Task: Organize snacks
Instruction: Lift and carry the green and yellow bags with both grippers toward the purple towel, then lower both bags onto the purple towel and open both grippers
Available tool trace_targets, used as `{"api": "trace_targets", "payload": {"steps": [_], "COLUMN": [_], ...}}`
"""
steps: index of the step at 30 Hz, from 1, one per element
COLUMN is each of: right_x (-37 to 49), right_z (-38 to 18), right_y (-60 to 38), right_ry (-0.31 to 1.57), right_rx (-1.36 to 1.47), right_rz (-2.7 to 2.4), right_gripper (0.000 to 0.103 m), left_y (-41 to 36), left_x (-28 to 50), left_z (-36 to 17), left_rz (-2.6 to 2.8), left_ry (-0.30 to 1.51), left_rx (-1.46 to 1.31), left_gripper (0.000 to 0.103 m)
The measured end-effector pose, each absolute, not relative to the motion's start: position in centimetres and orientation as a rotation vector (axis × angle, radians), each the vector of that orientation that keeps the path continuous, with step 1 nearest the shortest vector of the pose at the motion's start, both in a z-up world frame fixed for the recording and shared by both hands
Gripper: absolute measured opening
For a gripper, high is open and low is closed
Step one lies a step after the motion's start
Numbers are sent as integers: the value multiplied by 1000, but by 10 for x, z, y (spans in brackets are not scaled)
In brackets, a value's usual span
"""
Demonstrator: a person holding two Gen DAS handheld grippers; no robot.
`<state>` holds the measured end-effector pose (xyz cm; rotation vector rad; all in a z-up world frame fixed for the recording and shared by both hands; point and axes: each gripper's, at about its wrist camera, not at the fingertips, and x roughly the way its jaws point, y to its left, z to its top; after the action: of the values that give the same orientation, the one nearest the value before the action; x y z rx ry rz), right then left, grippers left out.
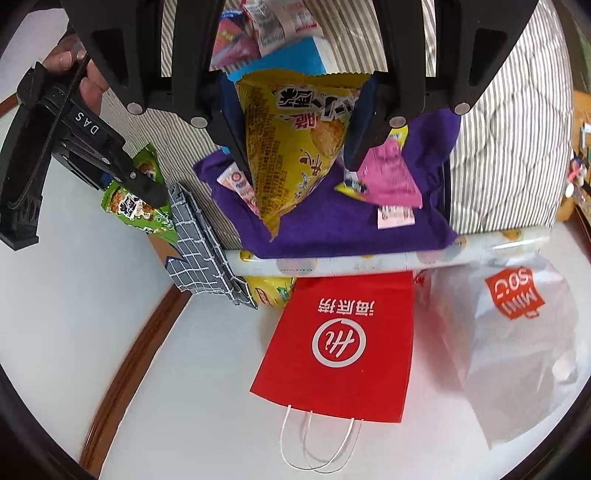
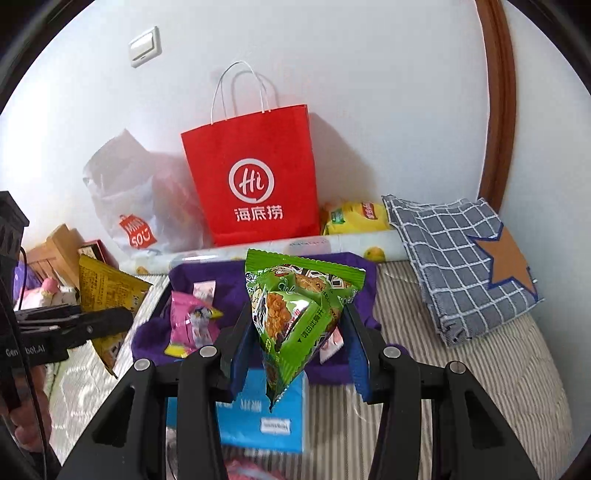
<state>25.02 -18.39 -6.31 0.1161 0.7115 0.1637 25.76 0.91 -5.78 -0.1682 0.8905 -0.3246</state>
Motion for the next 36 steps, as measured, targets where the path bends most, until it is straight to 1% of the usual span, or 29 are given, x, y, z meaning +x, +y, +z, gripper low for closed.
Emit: {"api": "trace_targets", "payload": {"steps": [8,15,25,36], "right_x": [284,320,368,382], "right_z": [-65,-72,-110,-157], "right_y": [-173,-171,-167,-162], "right_ry": [725,734,823,957], "right_rx": [115,116,107,97], "right_rz": [196,200,203,219], "right_gripper": [45,45,45,45], "left_y": [12,36,48,44], "left_x": [288,322,366,383], "left_z": [-60,-78,-103,-125], "left_rz": [-313,-267,-238,-221], "left_ry": [894,895,920,968], "left_rx": [-154,-230,-280,-255], "left_gripper": [49,49,49,49]}}
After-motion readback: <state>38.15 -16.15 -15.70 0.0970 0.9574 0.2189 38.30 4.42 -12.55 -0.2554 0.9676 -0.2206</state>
